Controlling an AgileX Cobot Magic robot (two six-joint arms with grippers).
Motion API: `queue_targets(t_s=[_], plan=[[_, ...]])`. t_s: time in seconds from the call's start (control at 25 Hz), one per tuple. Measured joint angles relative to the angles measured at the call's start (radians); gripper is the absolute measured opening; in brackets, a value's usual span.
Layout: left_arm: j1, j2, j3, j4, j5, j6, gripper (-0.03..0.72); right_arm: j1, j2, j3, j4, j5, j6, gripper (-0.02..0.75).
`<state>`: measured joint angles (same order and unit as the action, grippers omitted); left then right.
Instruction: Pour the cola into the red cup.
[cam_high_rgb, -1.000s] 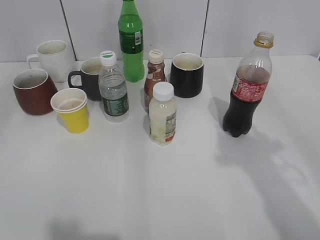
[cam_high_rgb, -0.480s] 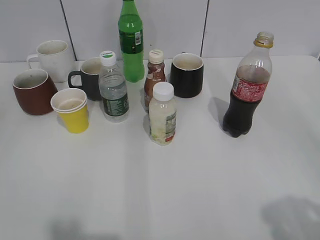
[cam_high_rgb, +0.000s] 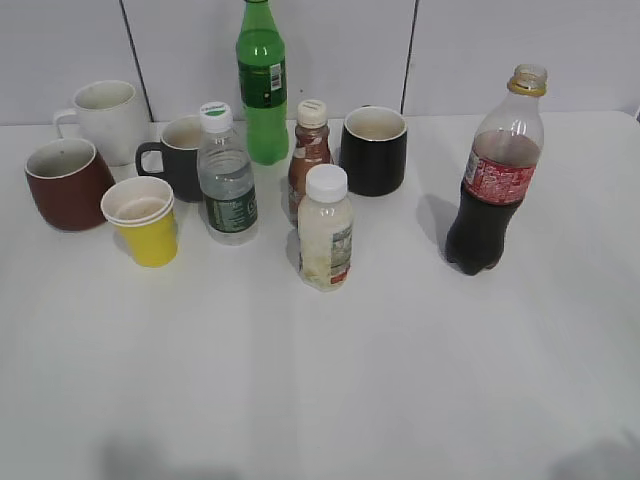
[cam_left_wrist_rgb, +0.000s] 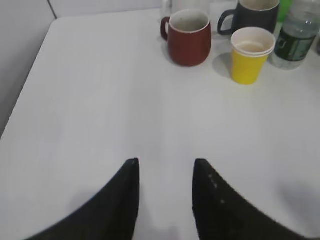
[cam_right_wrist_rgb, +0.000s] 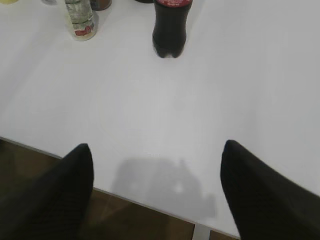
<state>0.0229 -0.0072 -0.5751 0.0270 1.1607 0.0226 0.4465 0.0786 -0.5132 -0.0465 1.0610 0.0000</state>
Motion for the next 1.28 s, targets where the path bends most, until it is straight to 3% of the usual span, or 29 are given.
queue_targets(t_s=[0.24,0.8,0.88,1.08,1.28], plan=[[0.000,0.000,0.039,-0.047,-0.097,0.007,0.279,0.000,-0.001,0.003,0.005,-0.018,0.000,0.593],[0.000,0.000,0.039,-0.049,-0.104,0.008,0.244,-0.003,-0.001,0.003,0.016,-0.020,0.000,0.592],[0.012,0.000,0.039,-0.049,-0.104,0.008,0.241,-0.033,-0.002,0.004,0.017,-0.020,0.000,0.592],[0.061,0.000,0.039,-0.049,-0.104,0.008,0.232,-0.199,-0.067,0.006,0.017,-0.021,0.000,0.592],[0.060,0.000,0.039,-0.049,-0.104,0.008,0.230,-0.247,-0.087,0.006,0.024,-0.020,0.000,0.592]])
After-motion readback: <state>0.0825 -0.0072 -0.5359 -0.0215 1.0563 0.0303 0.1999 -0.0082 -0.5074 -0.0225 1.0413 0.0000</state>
